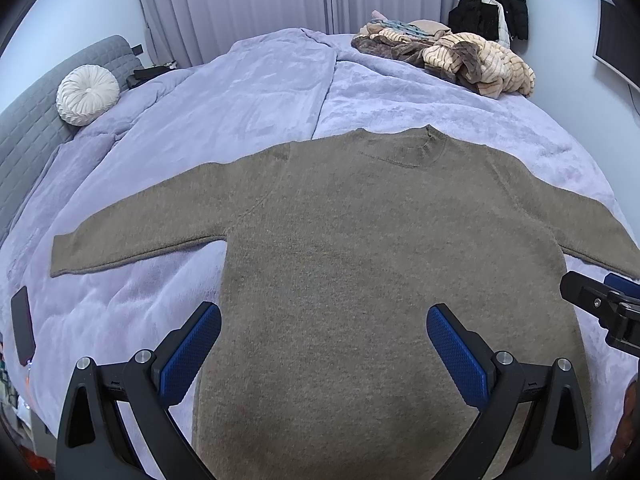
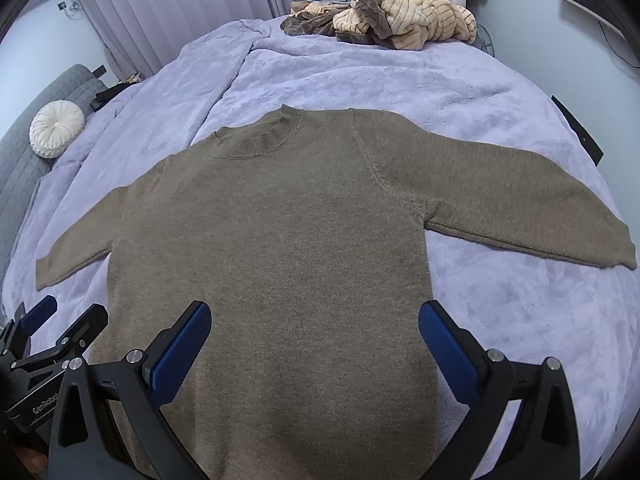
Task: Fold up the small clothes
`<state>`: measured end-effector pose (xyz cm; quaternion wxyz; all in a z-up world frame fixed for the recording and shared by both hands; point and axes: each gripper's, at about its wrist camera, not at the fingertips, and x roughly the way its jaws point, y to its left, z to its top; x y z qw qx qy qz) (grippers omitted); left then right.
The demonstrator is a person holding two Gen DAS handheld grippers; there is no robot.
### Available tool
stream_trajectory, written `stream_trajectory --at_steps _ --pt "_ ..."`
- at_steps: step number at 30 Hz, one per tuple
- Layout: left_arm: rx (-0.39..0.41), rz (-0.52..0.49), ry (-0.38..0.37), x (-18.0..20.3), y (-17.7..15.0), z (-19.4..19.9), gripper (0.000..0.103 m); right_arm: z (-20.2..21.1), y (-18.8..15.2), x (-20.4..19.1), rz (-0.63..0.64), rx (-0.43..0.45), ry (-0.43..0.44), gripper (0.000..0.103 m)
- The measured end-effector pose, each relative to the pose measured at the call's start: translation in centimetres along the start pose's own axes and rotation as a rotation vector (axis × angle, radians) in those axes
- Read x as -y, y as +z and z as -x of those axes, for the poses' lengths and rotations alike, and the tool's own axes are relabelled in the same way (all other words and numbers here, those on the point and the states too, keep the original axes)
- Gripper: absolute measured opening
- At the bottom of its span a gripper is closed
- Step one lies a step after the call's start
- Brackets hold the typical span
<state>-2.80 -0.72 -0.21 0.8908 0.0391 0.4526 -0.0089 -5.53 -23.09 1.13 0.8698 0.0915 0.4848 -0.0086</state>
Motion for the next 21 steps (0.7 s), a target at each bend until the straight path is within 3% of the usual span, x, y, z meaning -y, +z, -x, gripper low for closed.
stream_trajectory --at_steps 21 --pt "-0.042 0.012 -0.014 -0.5 -0.1 -2.1 0.103 -2.3 -0.4 -0.4 -0.004 -0.042 -0.016 0.103"
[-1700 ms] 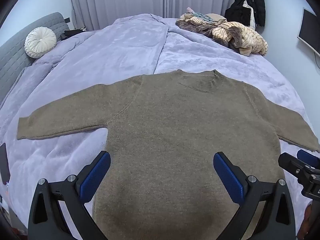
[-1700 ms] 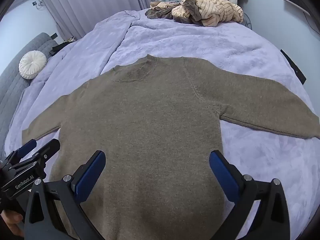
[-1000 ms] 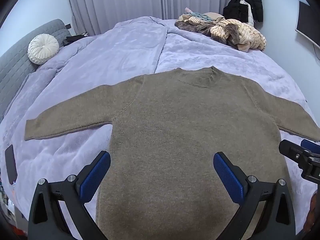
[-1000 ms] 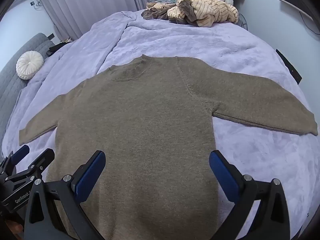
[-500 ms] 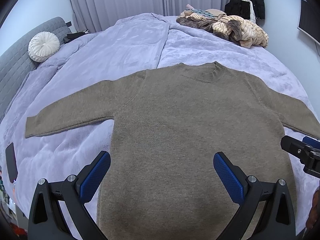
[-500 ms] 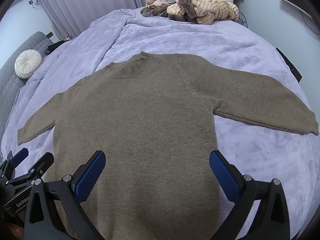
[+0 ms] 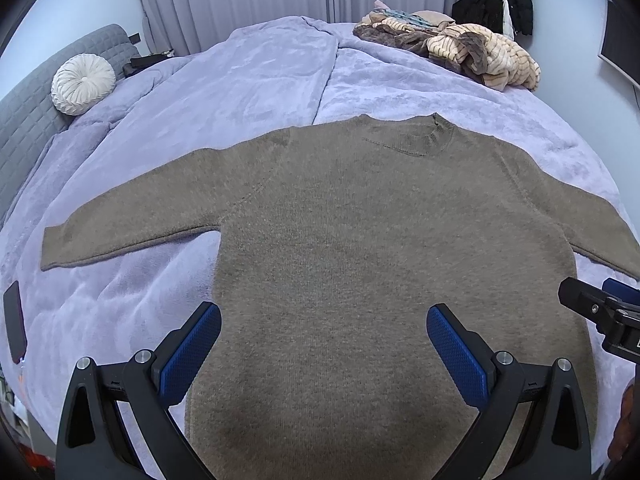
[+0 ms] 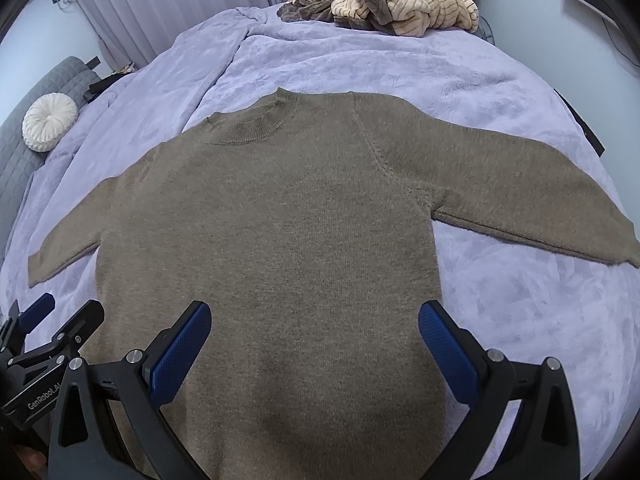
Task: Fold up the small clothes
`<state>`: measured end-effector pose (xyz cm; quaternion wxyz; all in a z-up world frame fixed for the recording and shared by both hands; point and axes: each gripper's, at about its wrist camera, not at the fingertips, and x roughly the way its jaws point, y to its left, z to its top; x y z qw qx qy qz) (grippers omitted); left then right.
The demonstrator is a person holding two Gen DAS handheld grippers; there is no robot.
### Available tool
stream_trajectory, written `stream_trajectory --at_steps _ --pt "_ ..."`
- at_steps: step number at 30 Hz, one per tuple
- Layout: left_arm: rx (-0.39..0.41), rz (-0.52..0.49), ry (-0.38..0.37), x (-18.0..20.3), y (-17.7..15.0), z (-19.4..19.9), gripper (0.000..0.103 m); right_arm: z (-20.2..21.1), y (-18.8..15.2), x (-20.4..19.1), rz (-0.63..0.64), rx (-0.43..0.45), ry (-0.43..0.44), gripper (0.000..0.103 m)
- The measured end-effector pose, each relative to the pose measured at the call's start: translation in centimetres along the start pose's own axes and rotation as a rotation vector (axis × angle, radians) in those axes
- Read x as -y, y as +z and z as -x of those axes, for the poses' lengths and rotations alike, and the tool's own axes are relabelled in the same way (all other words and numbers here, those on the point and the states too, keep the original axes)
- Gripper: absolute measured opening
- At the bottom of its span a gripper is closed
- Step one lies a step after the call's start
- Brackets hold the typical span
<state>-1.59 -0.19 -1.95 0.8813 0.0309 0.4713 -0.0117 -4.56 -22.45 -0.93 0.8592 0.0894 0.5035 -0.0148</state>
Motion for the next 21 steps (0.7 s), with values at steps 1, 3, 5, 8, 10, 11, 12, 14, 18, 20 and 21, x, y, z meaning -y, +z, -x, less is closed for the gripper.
stream_trajectory --at_steps 1,3,5,8,10,11,12,14,18,20,21 --pt "-0.004 -0.001 -0.001 0.0 0.0 -0.2 0.103 -0.2 0.1 0.0 0.000 -0.003 -0.001 0.103" --pt "-0.013 -0.002 0.000 -0.1 0.0 -0.5 0.103 -0.5 0.2 -0.1 0.001 -0.010 -0.005 0.103" --pt "-0.019 0.000 -0.002 -0.3 0.2 -0.9 0.103 -0.9 0.3 -0.3 0.003 -0.016 -0.008 0.103" --pt "-0.023 0.005 -0.002 -0.7 0.3 -1.2 0.103 -1.3 0.5 -0.5 0.007 -0.021 -0.017 0.103" --pt "-0.023 0.007 -0.007 -0.8 0.3 -1.4 0.103 -1.5 0.6 -0.7 0.015 -0.022 -0.020 0.103" --pt "-0.025 0.006 -0.009 -0.8 0.3 -1.5 0.103 -1.5 0.7 -0.8 0.020 -0.021 -0.023 0.103" --pt "-0.028 0.005 -0.010 -0.8 0.3 -1.6 0.103 -1.6 0.7 -0.9 0.024 -0.022 -0.021 0.103" --pt "-0.034 -0.001 -0.012 -0.8 0.3 -1.9 0.103 -1.9 0.9 -1.0 0.028 -0.027 -0.020 0.103" --pt "-0.044 -0.015 -0.016 -0.5 0.3 -2.2 0.103 -2.1 1.0 -1.0 0.032 -0.031 -0.023 0.103" --pt "-0.046 -0.017 -0.016 -0.4 0.4 -2.4 0.103 -2.1 1.0 -1.1 0.033 -0.031 -0.024 0.103" --pt "-0.045 -0.018 -0.012 -0.4 0.4 -2.4 0.103 -2.2 1.1 -1.1 0.034 -0.031 -0.026 0.103"
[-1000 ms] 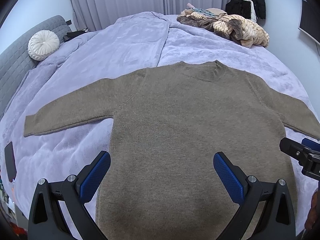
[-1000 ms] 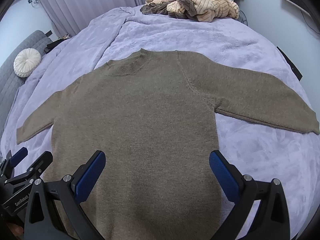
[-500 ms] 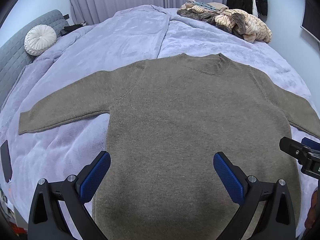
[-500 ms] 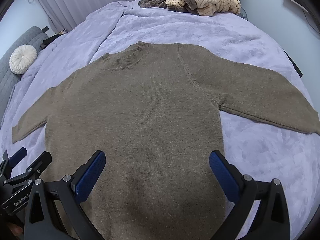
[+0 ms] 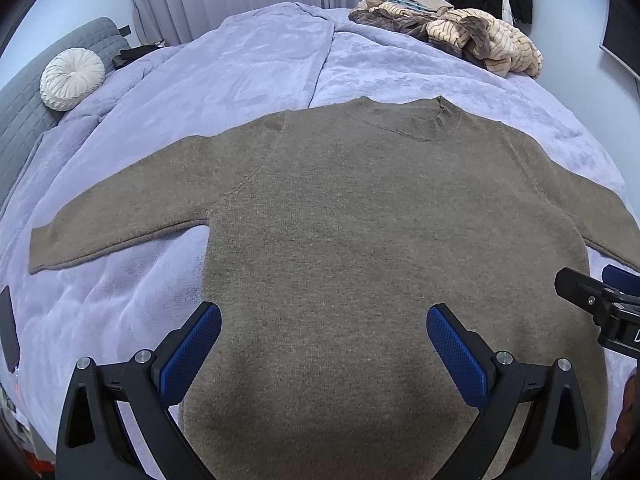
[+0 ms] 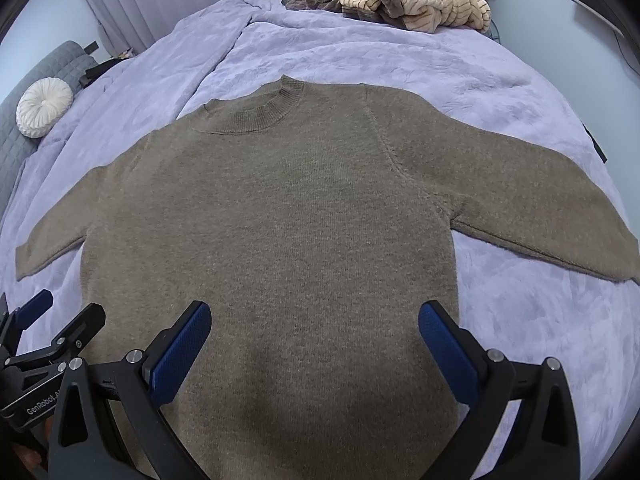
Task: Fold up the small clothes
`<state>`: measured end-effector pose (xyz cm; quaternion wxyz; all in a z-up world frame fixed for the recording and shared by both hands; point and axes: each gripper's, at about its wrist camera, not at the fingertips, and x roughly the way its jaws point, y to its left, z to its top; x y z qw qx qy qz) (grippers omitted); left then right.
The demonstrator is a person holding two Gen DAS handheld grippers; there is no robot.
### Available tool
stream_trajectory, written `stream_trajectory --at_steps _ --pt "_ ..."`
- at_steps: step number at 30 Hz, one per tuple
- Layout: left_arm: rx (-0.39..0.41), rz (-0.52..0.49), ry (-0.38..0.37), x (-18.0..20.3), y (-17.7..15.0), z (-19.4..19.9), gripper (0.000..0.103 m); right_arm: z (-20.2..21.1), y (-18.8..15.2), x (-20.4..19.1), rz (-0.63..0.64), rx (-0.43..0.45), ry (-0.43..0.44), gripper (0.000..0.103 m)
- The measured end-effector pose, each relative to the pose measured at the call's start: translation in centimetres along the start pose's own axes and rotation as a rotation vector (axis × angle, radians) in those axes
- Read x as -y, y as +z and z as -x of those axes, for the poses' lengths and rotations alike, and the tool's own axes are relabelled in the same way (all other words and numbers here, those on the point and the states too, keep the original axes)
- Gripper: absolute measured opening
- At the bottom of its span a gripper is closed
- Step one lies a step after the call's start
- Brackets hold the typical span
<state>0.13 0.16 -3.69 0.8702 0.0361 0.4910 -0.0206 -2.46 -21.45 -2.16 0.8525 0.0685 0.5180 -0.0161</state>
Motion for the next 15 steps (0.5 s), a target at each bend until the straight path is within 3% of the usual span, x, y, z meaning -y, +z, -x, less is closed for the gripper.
stream_trajectory --at_steps 15 --pt "0.025 0.028 -0.005 -0.8 0.4 -0.3 0.103 1.8 0.6 -1.2 0.091 0.113 -0.102 0.103"
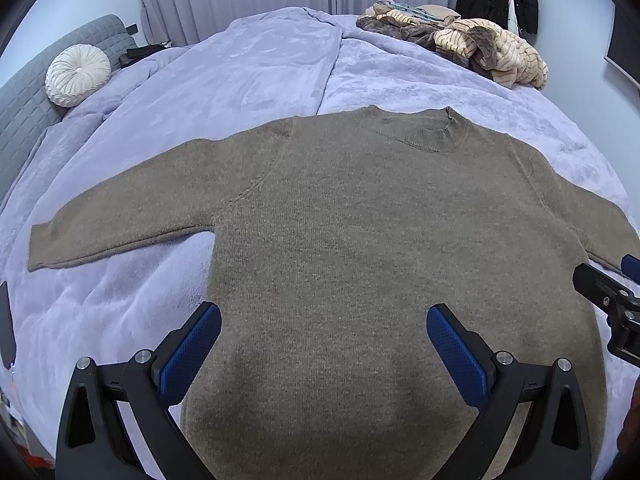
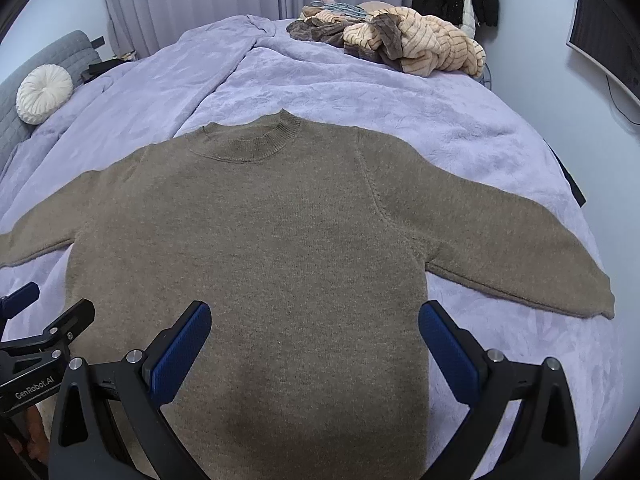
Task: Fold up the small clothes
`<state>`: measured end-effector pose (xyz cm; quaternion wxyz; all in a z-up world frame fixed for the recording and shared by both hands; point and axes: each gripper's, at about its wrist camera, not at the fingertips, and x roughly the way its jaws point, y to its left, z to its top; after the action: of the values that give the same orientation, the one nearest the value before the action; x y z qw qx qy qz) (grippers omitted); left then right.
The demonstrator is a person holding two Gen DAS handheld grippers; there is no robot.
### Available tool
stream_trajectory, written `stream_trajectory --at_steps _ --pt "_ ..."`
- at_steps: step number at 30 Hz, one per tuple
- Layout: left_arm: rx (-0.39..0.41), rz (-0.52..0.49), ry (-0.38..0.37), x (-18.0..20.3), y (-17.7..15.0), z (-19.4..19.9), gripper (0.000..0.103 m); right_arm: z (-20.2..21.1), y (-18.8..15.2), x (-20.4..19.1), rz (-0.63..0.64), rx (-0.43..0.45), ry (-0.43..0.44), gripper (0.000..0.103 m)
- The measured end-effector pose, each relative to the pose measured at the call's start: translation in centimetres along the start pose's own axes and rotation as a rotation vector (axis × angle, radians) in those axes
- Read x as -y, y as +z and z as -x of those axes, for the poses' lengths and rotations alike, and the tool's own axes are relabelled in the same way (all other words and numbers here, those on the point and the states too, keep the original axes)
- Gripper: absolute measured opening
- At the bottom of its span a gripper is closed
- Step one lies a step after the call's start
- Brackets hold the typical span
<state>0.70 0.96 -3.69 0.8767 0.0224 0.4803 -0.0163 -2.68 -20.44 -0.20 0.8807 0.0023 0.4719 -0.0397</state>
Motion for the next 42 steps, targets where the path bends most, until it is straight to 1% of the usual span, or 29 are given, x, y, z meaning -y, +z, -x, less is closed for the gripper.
stream_trajectory --at_steps 10,15,18,20,22,26,28,30,32,34,36,38,39,40,41,42 --pt "0.005 0.000 -0.025 -0.5 1.3 -0.6 0.103 -1.0 0.7 -0.6 0.008 -0.010 0.009 0.103" --pt "-0.001 0.014 -0.041 -1.6 2.0 -1.6 0.103 -2.1 1.1 -0.7 0.007 -0.025 0.006 0.103" --pt "-0.006 0.044 -0.068 -3.3 2.4 -2.5 0.103 -2.9 1.1 -0.8 -0.007 -0.046 0.020 0.103" --pt "-0.005 0.101 -0.091 -5.5 2.5 -3.1 0.103 -3.3 1.0 -0.9 -0.019 -0.058 0.041 0.103" --pt "-0.005 0.181 -0.077 -8.7 2.4 -3.7 0.103 -3.6 0.9 -1.1 -0.023 -0.069 0.057 0.103" --pt "-0.002 0.389 -0.054 -17.3 1.2 -4.9 0.103 -3.8 0.3 -2.0 -0.035 -0.078 0.106 0.103" --pt "0.019 0.486 -0.012 -21.5 0.4 -5.2 0.103 -3.8 0.1 -2.8 -0.037 -0.085 0.141 0.103" --pt "0.069 0.585 0.056 -26.0 -0.6 -5.0 0.103 -3.7 -0.1 -3.6 -0.030 -0.086 0.159 0.103" --pt "0.105 0.664 0.093 -29.8 -1.4 -5.2 0.103 -3.6 -0.3 -4.4 -0.025 -0.088 0.177 0.103" --pt "0.085 0.746 0.086 -33.1 -2.1 -6.4 0.103 -3.6 -0.4 -5.2 -0.020 -0.093 0.193 0.103" --pt "0.062 0.835 0.048 -35.4 -2.5 -8.0 0.103 -3.6 -0.4 -5.8 -0.011 -0.097 0.199 0.103" --pt "0.078 0.882 0.056 -36.5 -2.4 -8.8 0.102 -3.6 -0.4 -6.4 0.000 -0.099 0.205 0.103" --pt "0.092 0.882 0.075 -36.7 -2.1 -9.0 0.098 -3.6 -0.4 -6.7 0.003 -0.099 0.211 0.103" --pt "0.100 0.874 0.101 -36.7 -1.8 -9.1 0.078 -3.6 -0.3 -6.9 0.006 -0.100 0.217 0.103" --pt "0.099 0.864 0.117 -36.8 -1.4 -9.3 0.063 -3.6 -0.4 -7.0 0.008 -0.102 0.222 0.103" --pt "0.103 0.849 0.107 -36.8 -1.1 -9.3 0.033 -3.5 -0.4 -7.1 0.009 -0.102 0.226 0.103"
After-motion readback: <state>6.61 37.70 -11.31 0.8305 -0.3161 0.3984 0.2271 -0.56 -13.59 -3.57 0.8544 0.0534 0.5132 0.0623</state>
